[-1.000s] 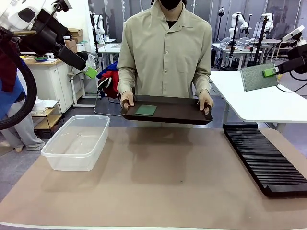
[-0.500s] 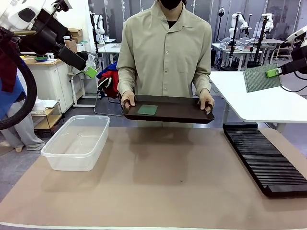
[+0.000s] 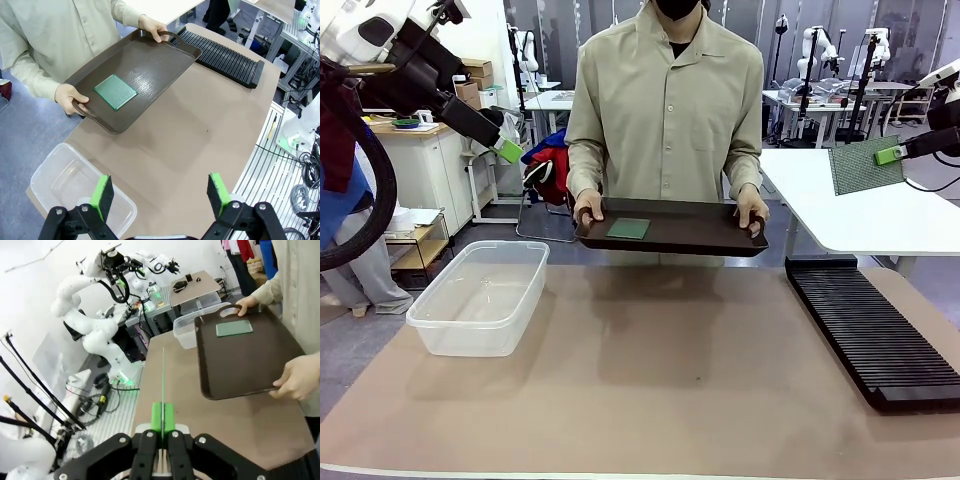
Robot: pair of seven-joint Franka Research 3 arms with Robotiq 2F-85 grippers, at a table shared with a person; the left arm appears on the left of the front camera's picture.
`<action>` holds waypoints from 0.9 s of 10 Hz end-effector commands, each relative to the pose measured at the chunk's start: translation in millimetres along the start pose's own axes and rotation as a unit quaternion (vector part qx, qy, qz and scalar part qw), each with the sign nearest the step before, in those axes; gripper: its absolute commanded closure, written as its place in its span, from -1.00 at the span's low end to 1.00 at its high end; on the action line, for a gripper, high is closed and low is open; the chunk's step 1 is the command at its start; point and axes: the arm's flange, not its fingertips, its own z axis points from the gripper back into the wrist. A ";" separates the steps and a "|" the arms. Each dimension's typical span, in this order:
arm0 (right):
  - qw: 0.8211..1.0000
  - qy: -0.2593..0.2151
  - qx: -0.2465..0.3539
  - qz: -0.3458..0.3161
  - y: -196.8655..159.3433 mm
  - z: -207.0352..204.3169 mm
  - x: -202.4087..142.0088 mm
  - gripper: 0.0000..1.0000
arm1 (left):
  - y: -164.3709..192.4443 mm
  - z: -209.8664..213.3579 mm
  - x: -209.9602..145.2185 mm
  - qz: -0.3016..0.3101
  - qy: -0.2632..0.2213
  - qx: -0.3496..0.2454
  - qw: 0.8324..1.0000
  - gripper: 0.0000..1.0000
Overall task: Sort PCBs into racks and boxes based on the side picked up.
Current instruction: If the short side of the Blank PCB is picked up, insert it into the PCB Rack ; if the long side is picked up, place it in the Organizing box.
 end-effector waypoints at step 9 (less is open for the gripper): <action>0.976 0.097 -0.017 0.194 -58.3 53.3 -61.4 0.96 | 1.0 -0.2 -1.0 0.000 -0.002 -0.005 1.000 -1.00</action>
